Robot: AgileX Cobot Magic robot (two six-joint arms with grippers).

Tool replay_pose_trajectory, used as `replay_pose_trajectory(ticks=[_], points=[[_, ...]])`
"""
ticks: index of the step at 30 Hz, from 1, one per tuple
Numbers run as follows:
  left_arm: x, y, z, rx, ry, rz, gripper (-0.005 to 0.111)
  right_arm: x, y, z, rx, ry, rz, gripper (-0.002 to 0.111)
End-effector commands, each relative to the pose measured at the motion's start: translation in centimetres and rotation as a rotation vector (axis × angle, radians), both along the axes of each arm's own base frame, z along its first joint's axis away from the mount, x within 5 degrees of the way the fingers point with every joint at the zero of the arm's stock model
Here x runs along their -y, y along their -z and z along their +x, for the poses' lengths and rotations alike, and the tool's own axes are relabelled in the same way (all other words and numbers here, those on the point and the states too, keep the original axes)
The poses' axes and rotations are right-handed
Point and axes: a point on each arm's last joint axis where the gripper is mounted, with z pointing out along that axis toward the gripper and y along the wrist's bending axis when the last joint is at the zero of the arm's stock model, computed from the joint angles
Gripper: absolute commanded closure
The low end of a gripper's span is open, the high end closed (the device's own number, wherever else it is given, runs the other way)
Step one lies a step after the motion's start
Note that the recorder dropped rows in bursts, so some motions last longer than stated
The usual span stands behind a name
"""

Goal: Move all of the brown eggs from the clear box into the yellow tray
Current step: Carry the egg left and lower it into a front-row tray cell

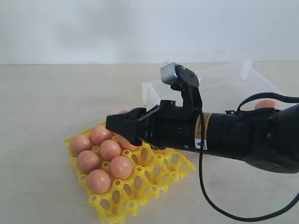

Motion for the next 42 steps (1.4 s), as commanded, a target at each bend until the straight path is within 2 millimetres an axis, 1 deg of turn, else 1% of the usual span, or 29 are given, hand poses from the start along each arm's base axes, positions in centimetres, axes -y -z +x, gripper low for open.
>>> replay_pose_trajectory(ticks=[1,3,8,10,13,16,20,25,29,34,39,42], points=[[0.0,0.1,0.0,0.004,0.005,-0.005,0.103,0.8,1.4,0.4,0.016,0.032,-0.218,0.109],[0.0,0.1,0.0,0.004,0.005,-0.005,0.103,0.8,1.4,0.4,0.042,0.020,-0.241,0.109],[0.0,0.1,0.0,0.004,0.005,-0.005,0.103,0.8,1.0,0.7,0.067,0.036,-0.215,0.109],[0.0,0.1,0.0,0.004,0.005,-0.005,0.103,0.8,1.0,1.0,0.061,0.045,-0.236,0.109],[0.0,0.1,0.0,0.004,0.005,-0.005,0.103,0.5,1.6,1.7,0.042,0.055,-0.268,0.109],[0.0,0.1,0.0,0.004,0.005,-0.005,0.103,0.0,1.9,2.5,0.042,0.052,-0.260,0.109],[0.0,0.1,0.0,0.004,0.005,-0.005,0.103,-0.1,1.8,2.7,0.024,0.061,-0.243,0.109],[0.0,0.1,0.0,0.004,0.005,-0.005,0.103,0.3,2.8,2.7,-0.025,0.079,-0.311,0.109],[0.0,0.1,0.0,0.004,0.005,-0.005,0.103,0.3,3.6,2.8,-0.044,0.076,-0.326,0.109],[0.0,0.1,0.0,0.004,0.005,-0.005,0.103,0.1,5.3,3.1,-0.080,0.069,-0.346,0.109],[0.0,0.1,0.0,0.004,0.005,-0.005,0.103,-0.1,5.3,3.2,-0.073,0.063,-0.322,0.107],[0.0,0.1,0.0,0.004,0.005,-0.005,0.103,-0.2,5.2,3.2,-0.070,0.061,-0.308,0.101]])
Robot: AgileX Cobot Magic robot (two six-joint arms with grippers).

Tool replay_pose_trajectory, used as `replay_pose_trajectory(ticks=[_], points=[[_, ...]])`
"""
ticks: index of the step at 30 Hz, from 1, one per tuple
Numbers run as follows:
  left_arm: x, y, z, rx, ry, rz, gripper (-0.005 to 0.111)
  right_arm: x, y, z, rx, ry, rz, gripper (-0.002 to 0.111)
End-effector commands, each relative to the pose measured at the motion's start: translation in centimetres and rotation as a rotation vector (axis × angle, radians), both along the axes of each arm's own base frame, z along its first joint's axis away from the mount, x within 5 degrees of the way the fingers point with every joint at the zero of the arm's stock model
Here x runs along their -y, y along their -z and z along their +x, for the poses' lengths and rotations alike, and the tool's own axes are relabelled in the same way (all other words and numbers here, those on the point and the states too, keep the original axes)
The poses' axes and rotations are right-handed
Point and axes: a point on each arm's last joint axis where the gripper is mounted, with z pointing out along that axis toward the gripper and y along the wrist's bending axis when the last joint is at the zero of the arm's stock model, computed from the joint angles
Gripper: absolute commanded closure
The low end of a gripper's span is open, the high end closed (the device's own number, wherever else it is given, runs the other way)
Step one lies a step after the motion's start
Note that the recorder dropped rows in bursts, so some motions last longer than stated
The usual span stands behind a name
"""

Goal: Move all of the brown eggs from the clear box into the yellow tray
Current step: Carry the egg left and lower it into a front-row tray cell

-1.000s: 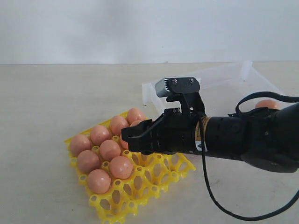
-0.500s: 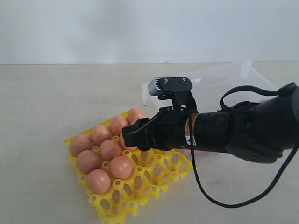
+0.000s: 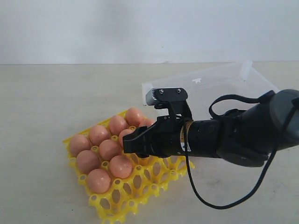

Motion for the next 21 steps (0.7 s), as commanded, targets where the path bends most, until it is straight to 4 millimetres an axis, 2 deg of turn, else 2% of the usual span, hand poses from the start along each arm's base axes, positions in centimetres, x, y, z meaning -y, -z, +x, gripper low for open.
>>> replay_pose_trajectory(ticks=[1,6,8,12,14,15,17,21], points=[[0.03,0.07,0.00,0.004,0.005,-0.005,0.103,-0.04,0.11,0.05,-0.002,-0.002,0.009,0.096],[0.03,0.07,0.00,0.004,0.005,-0.005,0.103,-0.04,0.11,0.05,-0.002,-0.002,0.009,0.071],[0.03,0.07,0.00,0.004,0.005,-0.005,0.103,-0.04,0.11,0.05,-0.002,-0.002,0.009,0.067],[0.03,0.07,0.00,0.004,0.005,-0.005,0.103,-0.01,0.14,0.04,-0.006,0.000,0.006,0.067],[0.03,0.07,0.00,0.004,0.005,-0.005,0.103,0.00,0.16,0.04,-0.007,0.001,0.005,0.061],[0.03,0.07,0.00,0.004,0.005,-0.005,0.103,0.00,0.16,0.04,-0.007,0.001,0.005,0.052],[0.03,0.07,0.00,0.004,0.005,-0.005,0.103,0.00,0.16,0.04,-0.007,0.001,0.005,0.044],[0.03,0.07,0.00,0.004,0.005,-0.005,0.103,0.00,0.16,0.04,-0.007,0.001,0.005,0.043]])
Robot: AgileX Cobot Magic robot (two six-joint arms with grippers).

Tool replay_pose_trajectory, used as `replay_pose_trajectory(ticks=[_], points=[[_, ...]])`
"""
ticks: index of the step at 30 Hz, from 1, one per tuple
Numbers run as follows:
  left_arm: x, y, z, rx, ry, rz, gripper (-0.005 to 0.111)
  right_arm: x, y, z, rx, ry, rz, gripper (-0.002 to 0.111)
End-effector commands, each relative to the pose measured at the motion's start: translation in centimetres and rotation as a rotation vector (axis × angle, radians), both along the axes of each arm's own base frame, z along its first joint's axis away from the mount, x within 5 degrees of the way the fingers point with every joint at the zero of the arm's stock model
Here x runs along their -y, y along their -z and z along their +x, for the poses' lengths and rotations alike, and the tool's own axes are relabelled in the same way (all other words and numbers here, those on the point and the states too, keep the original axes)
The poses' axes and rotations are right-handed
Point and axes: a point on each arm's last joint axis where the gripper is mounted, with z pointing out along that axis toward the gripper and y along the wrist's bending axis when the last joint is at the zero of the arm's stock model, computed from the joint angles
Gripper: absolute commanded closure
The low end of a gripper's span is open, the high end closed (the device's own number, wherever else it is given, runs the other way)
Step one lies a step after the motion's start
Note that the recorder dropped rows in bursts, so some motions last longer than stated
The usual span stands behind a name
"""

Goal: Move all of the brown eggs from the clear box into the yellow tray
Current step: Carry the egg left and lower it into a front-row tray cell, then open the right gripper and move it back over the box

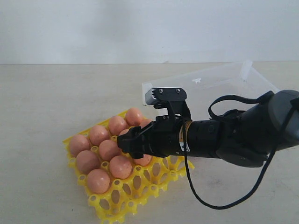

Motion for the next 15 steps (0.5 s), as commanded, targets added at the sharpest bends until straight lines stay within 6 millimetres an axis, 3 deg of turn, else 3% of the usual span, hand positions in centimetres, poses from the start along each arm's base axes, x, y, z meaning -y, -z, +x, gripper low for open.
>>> replay_pose_trajectory(ticks=[1,11,15], points=[[0.0,0.1,0.0,0.004,0.005,-0.005,0.103,0.1,0.2,0.0,-0.009,0.001,-0.021,0.043],[0.0,0.1,0.0,0.004,0.005,-0.005,0.103,0.1,-0.1,0.0,0.000,-0.001,-0.012,0.043],[0.0,0.1,0.0,0.004,0.005,-0.005,0.103,0.1,-1.4,0.0,0.037,-0.004,0.007,0.043]])
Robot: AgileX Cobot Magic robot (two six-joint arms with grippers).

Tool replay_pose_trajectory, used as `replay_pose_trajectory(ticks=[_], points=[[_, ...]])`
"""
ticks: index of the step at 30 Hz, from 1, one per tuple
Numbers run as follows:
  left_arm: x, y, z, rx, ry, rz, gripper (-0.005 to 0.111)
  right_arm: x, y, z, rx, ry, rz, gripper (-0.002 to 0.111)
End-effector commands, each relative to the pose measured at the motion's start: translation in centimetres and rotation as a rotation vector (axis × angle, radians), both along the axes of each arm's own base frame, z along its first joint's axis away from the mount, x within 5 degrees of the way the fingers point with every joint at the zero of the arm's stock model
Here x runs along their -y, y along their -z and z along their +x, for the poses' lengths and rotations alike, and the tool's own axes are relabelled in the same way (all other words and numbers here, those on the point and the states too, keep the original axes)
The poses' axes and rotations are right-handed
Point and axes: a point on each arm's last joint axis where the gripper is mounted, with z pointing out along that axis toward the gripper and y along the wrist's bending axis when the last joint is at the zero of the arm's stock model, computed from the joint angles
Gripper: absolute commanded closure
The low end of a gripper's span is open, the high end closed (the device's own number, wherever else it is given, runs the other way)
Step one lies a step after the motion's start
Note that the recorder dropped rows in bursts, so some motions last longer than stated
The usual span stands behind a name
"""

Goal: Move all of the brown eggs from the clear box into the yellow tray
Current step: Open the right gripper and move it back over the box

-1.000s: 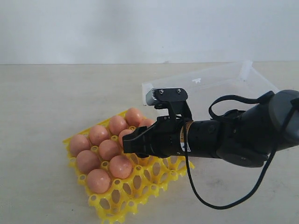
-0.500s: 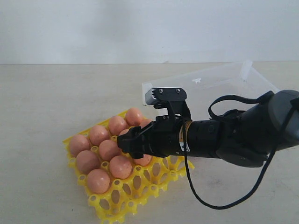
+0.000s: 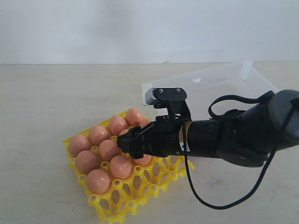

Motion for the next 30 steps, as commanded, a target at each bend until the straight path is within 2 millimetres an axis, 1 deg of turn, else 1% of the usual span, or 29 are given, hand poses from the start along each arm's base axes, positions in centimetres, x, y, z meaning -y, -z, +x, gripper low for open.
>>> replay_pose_trajectory(ticks=[1,6,9,12,13,15,17,18,20,21,23,25,28,30], points=[[0.0,0.1,0.0,0.004,0.005,-0.005,0.103,0.1,-1.9,0.0,0.059,-0.009,0.010,0.043],[0.0,0.1,0.0,0.004,0.005,-0.005,0.103,0.3,-5.7,-0.2,0.232,-0.045,0.004,0.043],[0.0,0.1,0.0,0.004,0.005,-0.005,0.103,0.4,-8.7,-0.3,0.343,-0.054,0.019,0.043],[0.0,0.1,0.0,0.004,0.005,-0.005,0.103,0.5,-12.0,-0.4,0.443,-0.047,0.061,0.044],[0.0,0.1,0.0,0.004,0.005,-0.005,0.103,0.5,-13.1,-0.5,0.471,-0.041,0.076,0.046],[0.0,0.1,0.0,0.004,0.005,-0.005,0.103,0.7,-14.9,-0.5,0.504,-0.025,0.074,0.055],[0.0,0.1,0.0,0.004,0.005,-0.005,0.103,1.1,-16.2,-0.3,0.510,0.008,0.036,0.072],[0.0,0.1,0.0,0.004,0.005,-0.005,0.103,1.2,-16.6,-0.2,0.511,0.020,0.005,0.080],[0.0,0.1,0.0,0.004,0.005,-0.005,0.103,1.5,-17.1,0.1,0.521,0.031,-0.062,0.101],[0.0,0.1,0.0,0.004,0.005,-0.005,0.103,1.5,-17.1,0.2,0.524,0.031,-0.089,0.108],[0.0,0.1,0.0,0.004,0.005,-0.005,0.103,1.7,-17.1,0.3,0.543,0.020,-0.156,0.108],[0.0,0.1,0.0,0.004,0.005,-0.005,0.103,1.8,-17.2,0.4,0.602,-0.016,-0.247,0.108],[0.0,0.1,0.0,0.004,0.005,-0.005,0.103,1.7,-17.9,0.7,0.735,-0.091,-0.389,0.108],[0.0,0.1,0.0,0.004,0.005,-0.005,0.103,1.6,-18.6,0.8,0.856,-0.157,-0.514,0.108]])
